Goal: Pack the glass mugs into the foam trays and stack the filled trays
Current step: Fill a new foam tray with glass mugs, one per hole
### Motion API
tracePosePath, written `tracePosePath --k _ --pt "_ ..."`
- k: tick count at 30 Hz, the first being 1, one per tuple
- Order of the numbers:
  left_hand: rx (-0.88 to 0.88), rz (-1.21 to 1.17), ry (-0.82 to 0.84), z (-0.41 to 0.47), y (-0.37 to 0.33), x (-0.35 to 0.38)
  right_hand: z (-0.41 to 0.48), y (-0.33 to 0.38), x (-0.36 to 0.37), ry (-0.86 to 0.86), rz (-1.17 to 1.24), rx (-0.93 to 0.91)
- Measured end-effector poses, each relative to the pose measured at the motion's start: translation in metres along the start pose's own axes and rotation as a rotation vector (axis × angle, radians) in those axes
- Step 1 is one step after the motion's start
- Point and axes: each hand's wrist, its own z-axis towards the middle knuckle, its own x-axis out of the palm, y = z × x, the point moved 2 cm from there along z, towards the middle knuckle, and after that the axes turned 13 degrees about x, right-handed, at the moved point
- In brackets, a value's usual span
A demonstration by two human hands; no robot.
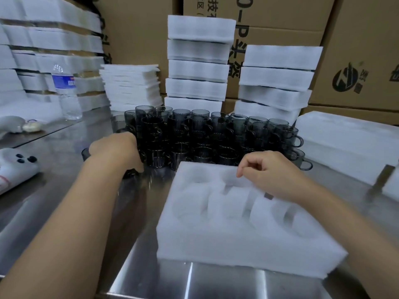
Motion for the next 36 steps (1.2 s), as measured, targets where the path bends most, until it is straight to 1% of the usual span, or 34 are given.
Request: tracePosePath --k 3,6,10,12,19,21,24,26,28,30,31,33,36 --pt "0.022 0.050 0.004 -0.003 -0.005 0.002 0.000 0.000 0.000 0.005 -0.005 -0.006" --pt "0.049 0.050 -0.058 -0.005 -0.010 0.001 0.000 0.000 0.000 0.006 -0.016 -0.013" --pt "0.141 0.113 -0.146 -0.010 -0.023 0.000 0.000 0.000 0.001 -0.001 -0.019 -0.006" --pt "0.194 0.141 -0.217 -0.017 -0.031 0.000 0.000 0.000 0.001 0.005 -0.027 -0.003" --pt "0.357 -0.016 -0.448 -0.028 -0.046 -0.005 0.003 -0.002 0.002 -0.013 -0.025 0.004" --pt "0.461 -0.050 -0.561 -0.030 -0.050 -0.006 0.003 -0.002 0.002 -0.020 -0.007 -0.002" --pt "0.788 -0.087 -0.766 -0.041 -0.067 -0.006 0.005 -0.003 0.000 -0.065 0.135 -0.006" --pt "1.002 -0.076 -0.819 -0.051 -0.082 -0.005 0.008 -0.003 -0.003 -0.120 0.286 0.026" --pt "1.180 -0.032 -0.835 -0.059 -0.096 0.001 0.011 -0.003 -0.006 -0.134 0.428 0.081" --pt "1.323 0.013 -0.832 -0.063 -0.107 0.007 0.011 -0.002 -0.007 -0.104 0.466 0.101" --pt "1.366 0.038 -0.829 -0.064 -0.110 0.010 0.010 -0.002 -0.007 -0.088 0.464 0.096" --pt "1.394 0.045 -0.842 -0.061 -0.111 0.013 0.008 -0.002 -0.007 -0.072 0.463 0.071" --pt "1.386 -0.111 -0.848 -0.057 -0.108 0.016 0.005 -0.001 -0.007 -0.086 0.452 0.050"
